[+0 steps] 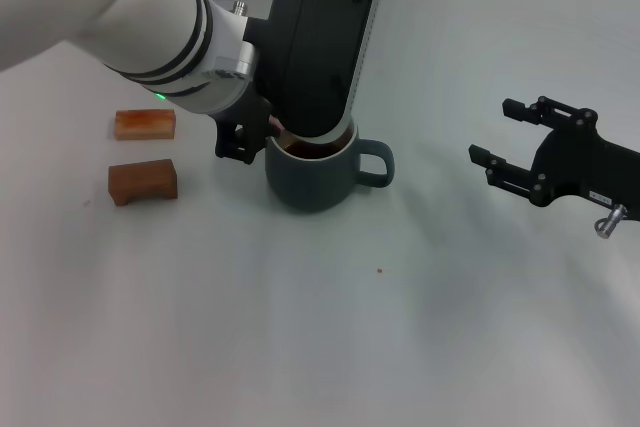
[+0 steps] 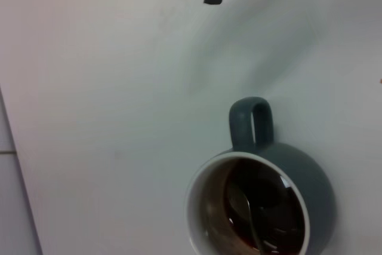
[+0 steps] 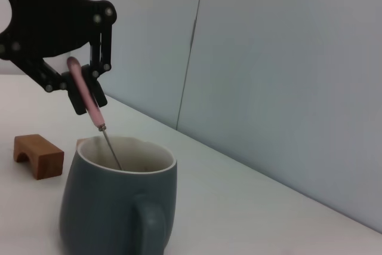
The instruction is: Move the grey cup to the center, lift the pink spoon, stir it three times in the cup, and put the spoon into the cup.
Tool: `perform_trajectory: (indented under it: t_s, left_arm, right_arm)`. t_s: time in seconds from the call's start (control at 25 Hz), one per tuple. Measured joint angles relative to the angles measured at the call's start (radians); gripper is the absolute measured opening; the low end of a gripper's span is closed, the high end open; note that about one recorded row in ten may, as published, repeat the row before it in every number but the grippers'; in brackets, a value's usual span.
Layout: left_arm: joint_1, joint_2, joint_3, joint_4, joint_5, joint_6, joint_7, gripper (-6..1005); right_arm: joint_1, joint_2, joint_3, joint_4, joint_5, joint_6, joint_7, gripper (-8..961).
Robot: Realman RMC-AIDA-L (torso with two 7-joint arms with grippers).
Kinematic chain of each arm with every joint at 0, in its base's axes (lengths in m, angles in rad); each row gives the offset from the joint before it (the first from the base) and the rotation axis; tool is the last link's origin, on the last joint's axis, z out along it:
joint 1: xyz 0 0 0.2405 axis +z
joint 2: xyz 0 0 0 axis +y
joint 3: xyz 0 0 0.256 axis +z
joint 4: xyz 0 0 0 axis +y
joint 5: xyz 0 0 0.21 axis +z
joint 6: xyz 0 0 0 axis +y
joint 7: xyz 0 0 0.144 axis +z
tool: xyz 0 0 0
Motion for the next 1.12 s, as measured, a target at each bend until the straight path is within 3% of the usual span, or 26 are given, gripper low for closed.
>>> perform_trajectory:
  t_s: [0.32, 0.52, 0.68, 0.8, 0.84, 1.12]
  left_arm:
    - [-0.005, -0.001, 0.0, -0.007, 0.012, -0.002, -0.016, 160]
    - [-0.001, -0.001, -0.003, 0.007, 0.013, -0.003, -0.021, 372]
    - [0.002, 0.0, -0.02, 0.031, 0.007, -0.007, -0.029, 420]
    - [0.041, 0.003, -0.127, 0.079, -0.115, -0.067, -0.021, 421]
    - [0.071, 0.007, -0.185, 0.084, -0.206, -0.13, -0.008, 421]
    - [0.232, 0.011, -0.365, 0.043, -0.59, -0.478, 0.037, 422]
  right_arm:
    - [0.0, 0.0, 0.001, -0.002, 0.0, 0.0, 0.0, 682]
    - [0.0, 0.0, 0.001, -0.004, 0.0, 0.0, 0.0, 682]
    - [0.0, 0.0, 0.001, -0.003, 0.0, 0.0, 0.0, 682]
    - [0.0, 0.0, 0.0, -0.002, 0.0, 0.0, 0.0, 682]
    - [0.0, 0.0, 0.0, -0.002, 0.0, 0.0, 0.0, 682]
    - [0.0, -0.001, 0.001, -0.001, 0.0, 0.0, 0.0, 682]
